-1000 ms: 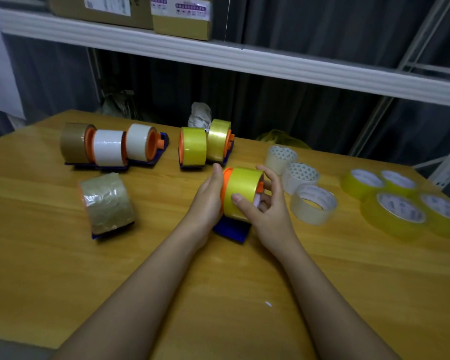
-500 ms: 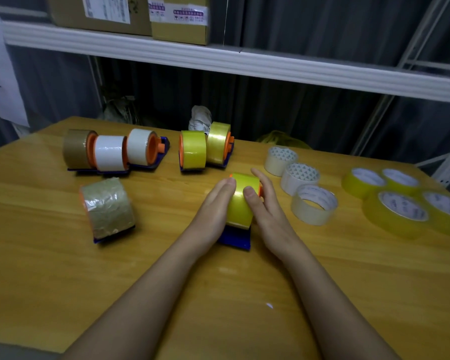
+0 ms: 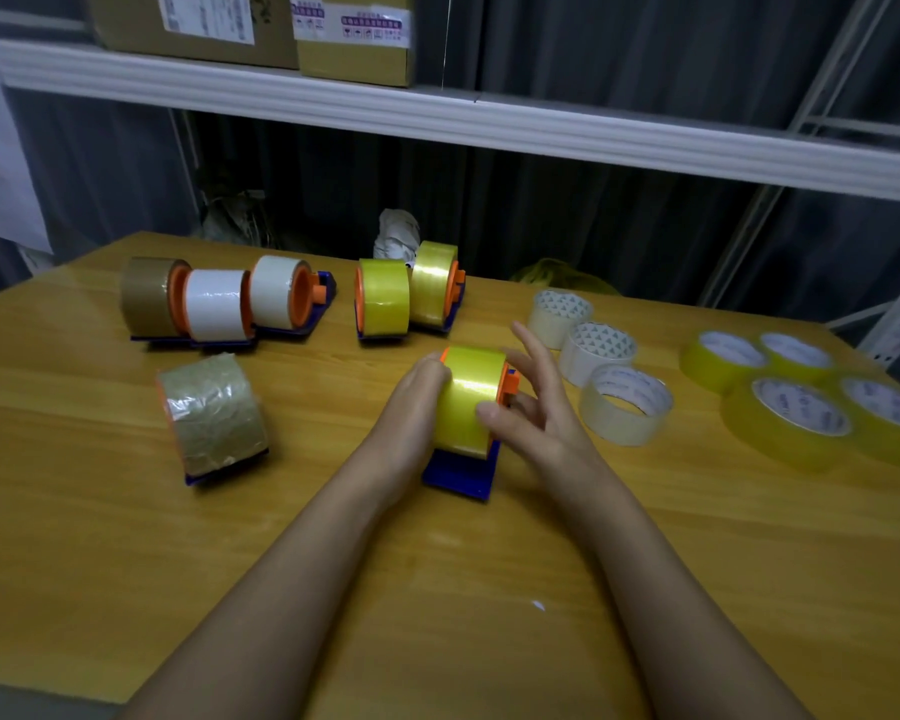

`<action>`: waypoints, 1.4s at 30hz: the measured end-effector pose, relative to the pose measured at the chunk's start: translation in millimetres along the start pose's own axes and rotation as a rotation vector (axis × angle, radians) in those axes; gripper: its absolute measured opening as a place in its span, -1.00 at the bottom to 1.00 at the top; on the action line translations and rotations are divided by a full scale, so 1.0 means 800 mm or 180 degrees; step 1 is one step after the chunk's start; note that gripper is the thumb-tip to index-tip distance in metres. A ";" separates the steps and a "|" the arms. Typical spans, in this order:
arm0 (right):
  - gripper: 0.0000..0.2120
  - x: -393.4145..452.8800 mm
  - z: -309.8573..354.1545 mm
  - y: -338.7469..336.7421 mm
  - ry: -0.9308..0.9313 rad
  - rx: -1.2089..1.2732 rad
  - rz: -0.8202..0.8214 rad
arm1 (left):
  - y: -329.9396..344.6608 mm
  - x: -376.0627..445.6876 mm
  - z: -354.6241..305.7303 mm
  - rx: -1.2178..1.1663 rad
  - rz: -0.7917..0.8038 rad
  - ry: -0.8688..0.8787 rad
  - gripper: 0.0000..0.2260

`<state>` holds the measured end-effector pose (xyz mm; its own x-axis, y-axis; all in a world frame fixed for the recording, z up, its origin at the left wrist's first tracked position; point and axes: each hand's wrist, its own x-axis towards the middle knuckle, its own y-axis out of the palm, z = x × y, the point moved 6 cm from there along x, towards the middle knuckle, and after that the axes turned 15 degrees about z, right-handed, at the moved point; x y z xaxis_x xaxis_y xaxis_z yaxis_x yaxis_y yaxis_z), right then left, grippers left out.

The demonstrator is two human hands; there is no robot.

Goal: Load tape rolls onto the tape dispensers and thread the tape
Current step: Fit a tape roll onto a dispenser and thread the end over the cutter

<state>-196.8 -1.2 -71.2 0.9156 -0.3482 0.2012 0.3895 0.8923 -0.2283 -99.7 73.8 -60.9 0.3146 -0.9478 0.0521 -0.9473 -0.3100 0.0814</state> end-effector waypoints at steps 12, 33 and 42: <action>-0.13 -0.005 0.011 0.000 -0.0110 -0.0576 0.0077 | -0.001 0.001 0.008 -0.0095 0.0082 -0.0164 -0.79; -0.35 -0.001 -0.005 0.001 0.0182 -0.0217 0.0046 | 0.007 -0.004 0.002 0.0046 0.0174 -0.0005 -0.76; -0.36 -0.003 -0.008 -0.007 0.0352 -0.0410 -0.0404 | 0.007 -0.007 0.003 0.0055 0.0168 -0.0051 -0.81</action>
<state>-200.2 -7.3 -76.8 0.8610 -0.4912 0.1321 0.5055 0.7976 -0.3290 -107.2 77.2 -63.3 0.2634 -0.9639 0.0398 -0.9634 -0.2607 0.0617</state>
